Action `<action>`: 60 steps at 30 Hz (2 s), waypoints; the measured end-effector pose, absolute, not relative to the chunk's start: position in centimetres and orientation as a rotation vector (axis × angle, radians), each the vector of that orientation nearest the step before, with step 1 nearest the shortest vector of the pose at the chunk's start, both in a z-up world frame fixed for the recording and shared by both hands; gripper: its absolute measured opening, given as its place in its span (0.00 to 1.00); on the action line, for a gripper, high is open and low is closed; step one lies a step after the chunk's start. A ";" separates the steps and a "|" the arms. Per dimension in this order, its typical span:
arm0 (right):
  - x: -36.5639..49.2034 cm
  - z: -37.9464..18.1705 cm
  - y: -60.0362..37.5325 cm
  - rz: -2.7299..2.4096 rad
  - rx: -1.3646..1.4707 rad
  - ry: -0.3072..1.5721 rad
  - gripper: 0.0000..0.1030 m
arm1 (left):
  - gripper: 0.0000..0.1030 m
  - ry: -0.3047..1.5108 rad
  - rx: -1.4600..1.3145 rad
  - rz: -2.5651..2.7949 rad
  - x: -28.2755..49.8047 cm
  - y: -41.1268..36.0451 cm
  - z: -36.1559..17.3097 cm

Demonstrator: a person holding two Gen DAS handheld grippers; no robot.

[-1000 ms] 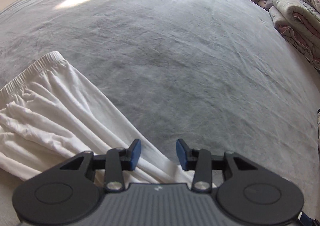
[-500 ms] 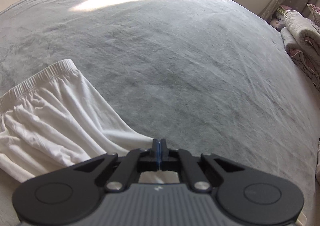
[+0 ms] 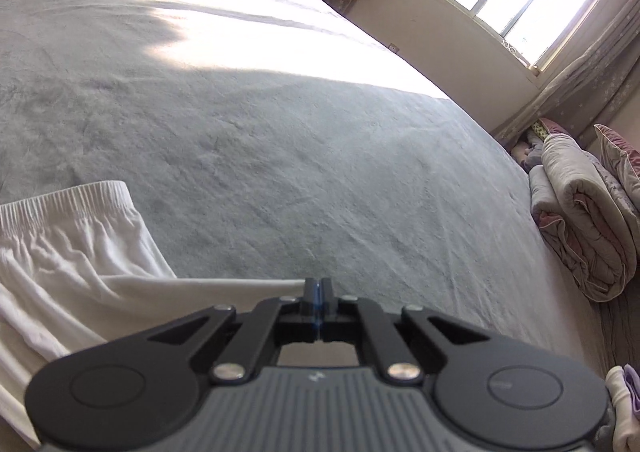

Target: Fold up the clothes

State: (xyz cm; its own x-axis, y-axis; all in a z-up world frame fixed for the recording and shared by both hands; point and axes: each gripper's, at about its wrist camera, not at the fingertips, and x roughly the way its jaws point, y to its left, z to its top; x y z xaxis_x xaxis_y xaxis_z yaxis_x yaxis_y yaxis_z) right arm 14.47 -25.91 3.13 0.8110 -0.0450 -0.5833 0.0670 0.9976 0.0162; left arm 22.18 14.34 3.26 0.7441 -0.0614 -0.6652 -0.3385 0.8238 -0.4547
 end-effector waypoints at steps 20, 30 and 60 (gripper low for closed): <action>17.0 0.2 -26.0 -0.007 0.052 0.733 0.17 | 0.02 0.778 -0.497 0.172 25.3 12.7 -0.6; 13.4 1.6 -24.4 0.063 0.040 0.749 0.44 | 0.33 0.798 -0.422 0.080 21.1 12.0 1.8; -2.0 1.5 -13.1 0.345 0.028 0.808 0.44 | 0.39 0.870 -0.437 -0.069 4.3 14.4 1.9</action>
State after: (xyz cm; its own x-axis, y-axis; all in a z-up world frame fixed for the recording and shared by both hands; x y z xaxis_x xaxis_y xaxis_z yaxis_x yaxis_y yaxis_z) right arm -1.96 -13.10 1.54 0.6380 0.3132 -0.7035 -0.2920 0.9437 0.1554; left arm 4.31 14.43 1.91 0.6487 -0.2337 -0.7242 -0.1173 0.9096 -0.3986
